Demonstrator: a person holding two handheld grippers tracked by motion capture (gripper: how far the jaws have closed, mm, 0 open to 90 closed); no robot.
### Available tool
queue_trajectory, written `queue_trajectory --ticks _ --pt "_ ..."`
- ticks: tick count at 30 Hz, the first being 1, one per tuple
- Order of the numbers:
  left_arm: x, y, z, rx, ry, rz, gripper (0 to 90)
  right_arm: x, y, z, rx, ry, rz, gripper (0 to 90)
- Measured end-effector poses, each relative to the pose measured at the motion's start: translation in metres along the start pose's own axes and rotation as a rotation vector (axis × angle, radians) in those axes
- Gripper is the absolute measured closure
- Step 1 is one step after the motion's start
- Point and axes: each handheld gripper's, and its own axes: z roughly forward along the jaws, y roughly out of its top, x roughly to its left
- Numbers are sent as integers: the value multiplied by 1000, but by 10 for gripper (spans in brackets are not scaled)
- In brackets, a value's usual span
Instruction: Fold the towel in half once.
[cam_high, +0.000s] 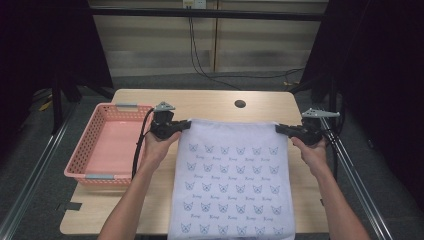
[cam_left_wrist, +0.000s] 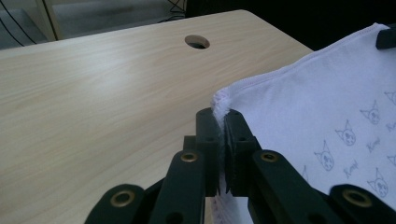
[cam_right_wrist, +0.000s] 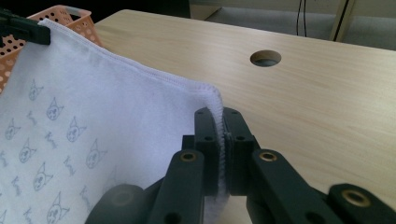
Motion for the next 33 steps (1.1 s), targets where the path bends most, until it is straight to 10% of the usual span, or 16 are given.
queue_trajectory --ticks 33 --pt "10 100 -36 -168 31 49 867 -5 114 -19 -186 -48 -23 871"
